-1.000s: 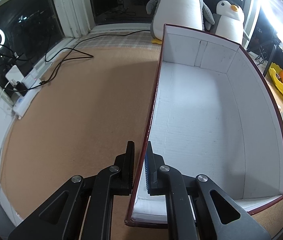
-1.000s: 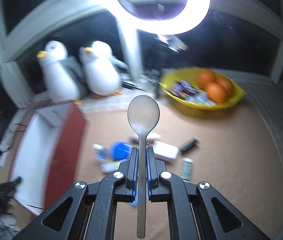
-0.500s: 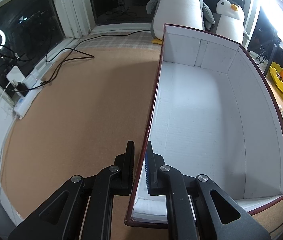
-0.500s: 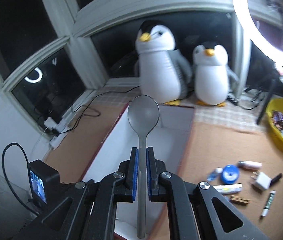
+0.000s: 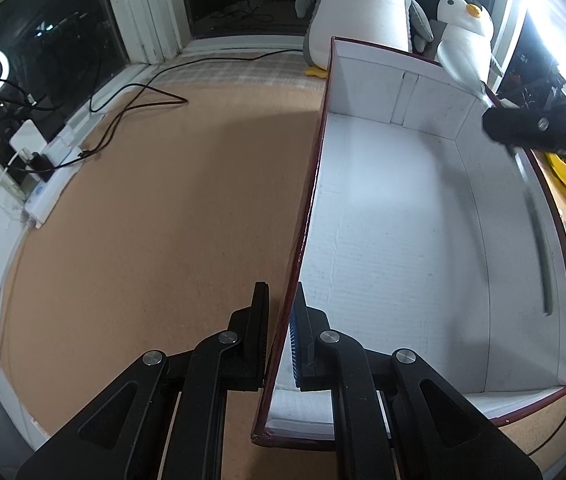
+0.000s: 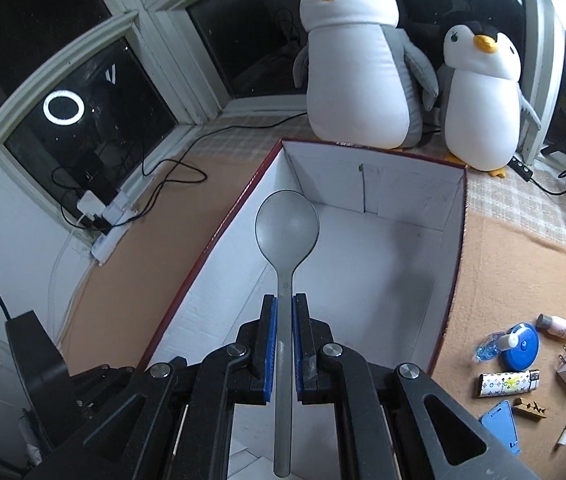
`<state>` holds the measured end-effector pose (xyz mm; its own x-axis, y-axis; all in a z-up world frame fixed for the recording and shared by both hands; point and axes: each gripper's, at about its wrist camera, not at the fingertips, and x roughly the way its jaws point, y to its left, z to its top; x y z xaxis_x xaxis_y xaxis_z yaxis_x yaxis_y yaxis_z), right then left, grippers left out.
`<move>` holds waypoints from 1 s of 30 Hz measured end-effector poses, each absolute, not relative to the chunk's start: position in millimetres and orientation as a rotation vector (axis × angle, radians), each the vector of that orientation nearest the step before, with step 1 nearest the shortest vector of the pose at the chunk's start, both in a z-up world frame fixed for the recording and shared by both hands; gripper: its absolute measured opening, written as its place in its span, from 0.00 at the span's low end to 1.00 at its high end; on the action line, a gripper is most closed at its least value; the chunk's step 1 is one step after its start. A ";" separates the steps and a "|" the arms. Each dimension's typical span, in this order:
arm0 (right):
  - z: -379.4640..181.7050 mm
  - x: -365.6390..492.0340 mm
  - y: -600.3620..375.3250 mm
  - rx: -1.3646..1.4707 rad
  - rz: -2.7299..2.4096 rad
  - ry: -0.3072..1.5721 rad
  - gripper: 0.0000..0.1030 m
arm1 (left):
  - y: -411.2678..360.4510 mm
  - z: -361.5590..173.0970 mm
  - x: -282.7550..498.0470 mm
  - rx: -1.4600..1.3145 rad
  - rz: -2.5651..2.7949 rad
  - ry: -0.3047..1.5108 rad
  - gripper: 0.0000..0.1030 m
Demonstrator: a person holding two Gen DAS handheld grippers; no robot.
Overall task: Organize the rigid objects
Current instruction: 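Carry the spoon over the box and open the right gripper, then move the right gripper to the green-and-white menthol stick and grasp it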
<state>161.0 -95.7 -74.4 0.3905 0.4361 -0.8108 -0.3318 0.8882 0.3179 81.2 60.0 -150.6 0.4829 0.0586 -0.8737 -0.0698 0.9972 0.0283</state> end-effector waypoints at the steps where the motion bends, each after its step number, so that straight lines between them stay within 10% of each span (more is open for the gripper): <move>1: -76.2 162.0 -94.5 0.106 0.490 1.068 0.07 | 59.9 -150.7 81.4 -0.012 0.079 1.065 0.08; 6: -75.7 161.6 -96.5 0.088 0.474 1.056 0.35 | 58.9 -150.7 82.5 -0.004 0.086 1.070 0.09; 30: -80.1 109.3 -285.8 0.229 0.051 1.019 0.35 | 55.1 -150.7 88.6 0.076 0.041 1.111 0.09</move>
<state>109.3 -285.8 -80.1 0.5253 0.1484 -0.8379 0.0646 0.9749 0.2131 88.6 55.1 -150.7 0.4436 0.0711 -0.8934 0.0053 0.9966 0.0819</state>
